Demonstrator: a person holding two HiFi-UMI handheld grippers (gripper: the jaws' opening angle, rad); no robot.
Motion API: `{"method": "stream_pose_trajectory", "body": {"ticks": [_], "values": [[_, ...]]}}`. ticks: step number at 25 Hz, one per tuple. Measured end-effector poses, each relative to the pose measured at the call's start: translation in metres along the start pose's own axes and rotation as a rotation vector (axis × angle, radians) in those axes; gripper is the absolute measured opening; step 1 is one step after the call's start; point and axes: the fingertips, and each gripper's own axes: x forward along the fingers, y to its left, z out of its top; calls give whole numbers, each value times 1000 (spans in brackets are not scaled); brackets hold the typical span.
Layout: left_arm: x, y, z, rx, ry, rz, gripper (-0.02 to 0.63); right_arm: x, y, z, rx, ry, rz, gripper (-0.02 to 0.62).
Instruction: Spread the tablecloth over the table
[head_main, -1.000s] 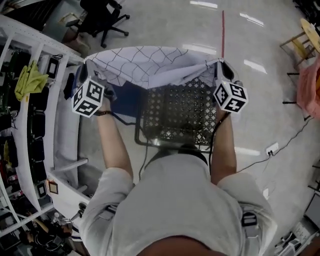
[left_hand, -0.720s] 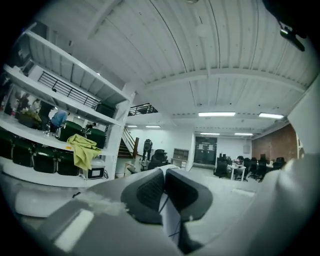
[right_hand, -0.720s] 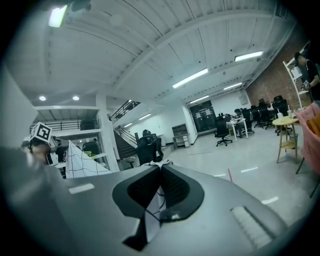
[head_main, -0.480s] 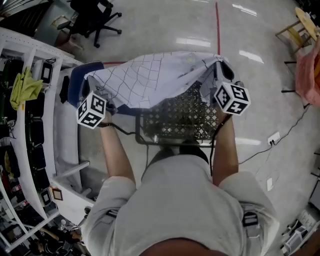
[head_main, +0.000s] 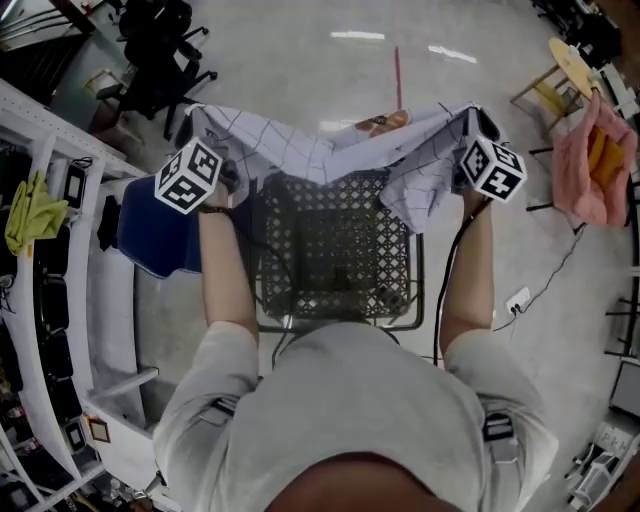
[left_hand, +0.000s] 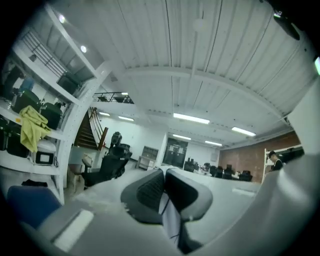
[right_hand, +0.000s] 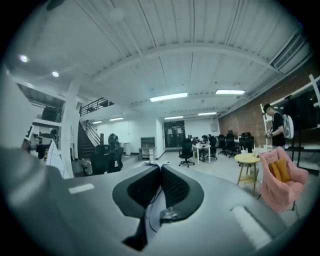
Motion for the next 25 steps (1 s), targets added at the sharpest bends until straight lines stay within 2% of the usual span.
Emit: {"method": "stream_pose_trajectory", "body": {"ticks": [2, 4, 7, 9, 13, 17, 22, 25], "values": [[-2, 3, 68, -3, -115, -2, 23, -4, -8, 56, -30, -89, 0, 6], [-18, 13, 121, 2, -203, 9, 23, -18, -14, 98, -57, -164, 3, 8], [-45, 33, 149, 20, -252, 31, 23, -37, -20, 118, -33, -169, 40, 8], [-59, 49, 139, 17, -236, 49, 23, -47, -24, 100, 0, -117, 45, 8], [-94, 82, 95, -20, -170, 78, 23, -80, -37, 32, 26, 6, -18, 8], [-130, 101, 62, -46, -121, 54, 23, -131, -42, -7, 39, 78, -92, 8], [-184, 116, 17, 26, -46, 20, 23, -201, -13, -62, -50, 165, -150, 8], [-216, 130, -27, 47, 29, 13, 23, -244, 5, -103, -35, 187, -161, 8]]}}
